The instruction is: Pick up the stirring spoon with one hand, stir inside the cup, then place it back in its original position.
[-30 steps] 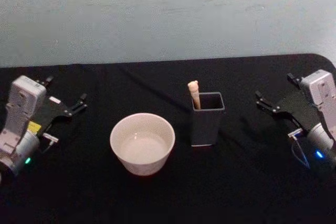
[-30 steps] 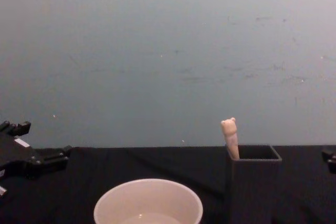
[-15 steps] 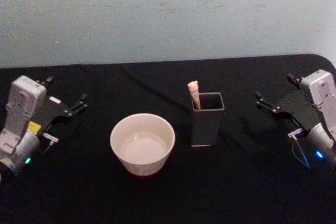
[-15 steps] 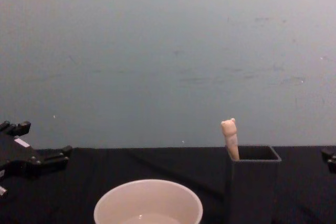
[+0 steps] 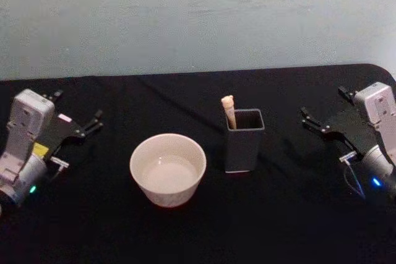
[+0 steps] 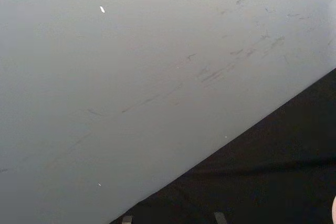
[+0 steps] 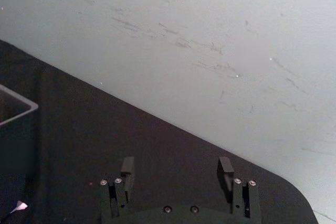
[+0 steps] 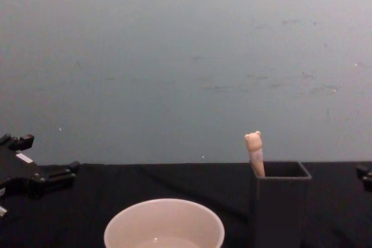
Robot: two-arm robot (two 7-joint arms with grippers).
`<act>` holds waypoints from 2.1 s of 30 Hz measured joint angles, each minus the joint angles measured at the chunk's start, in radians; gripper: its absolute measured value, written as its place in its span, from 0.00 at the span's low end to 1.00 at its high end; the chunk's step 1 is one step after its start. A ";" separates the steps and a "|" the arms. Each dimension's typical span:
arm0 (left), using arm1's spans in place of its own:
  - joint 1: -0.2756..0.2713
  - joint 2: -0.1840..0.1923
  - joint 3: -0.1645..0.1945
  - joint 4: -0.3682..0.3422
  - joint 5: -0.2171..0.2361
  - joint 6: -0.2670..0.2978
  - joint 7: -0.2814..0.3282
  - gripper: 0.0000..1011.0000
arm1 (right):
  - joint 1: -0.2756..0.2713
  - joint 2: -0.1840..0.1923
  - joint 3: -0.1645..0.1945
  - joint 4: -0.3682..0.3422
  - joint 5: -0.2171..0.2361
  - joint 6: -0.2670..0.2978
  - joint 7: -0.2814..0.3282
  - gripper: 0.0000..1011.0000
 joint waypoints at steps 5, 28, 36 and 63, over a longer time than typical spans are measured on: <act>0.000 0.000 0.000 0.000 0.000 0.000 0.000 0.99 | 0.001 0.000 0.004 0.000 0.001 -0.002 0.012 0.99; 0.000 0.000 0.000 0.000 0.000 0.000 0.000 0.99 | 0.112 -0.042 0.023 -0.019 0.152 -0.039 0.372 0.99; 0.000 0.000 0.000 0.000 0.000 0.000 0.000 0.99 | 0.146 -0.057 0.013 -0.025 0.239 0.028 0.528 0.99; 0.000 0.000 0.000 0.000 0.000 0.000 0.000 0.99 | 0.206 -0.151 -0.028 0.084 0.183 0.114 0.603 0.99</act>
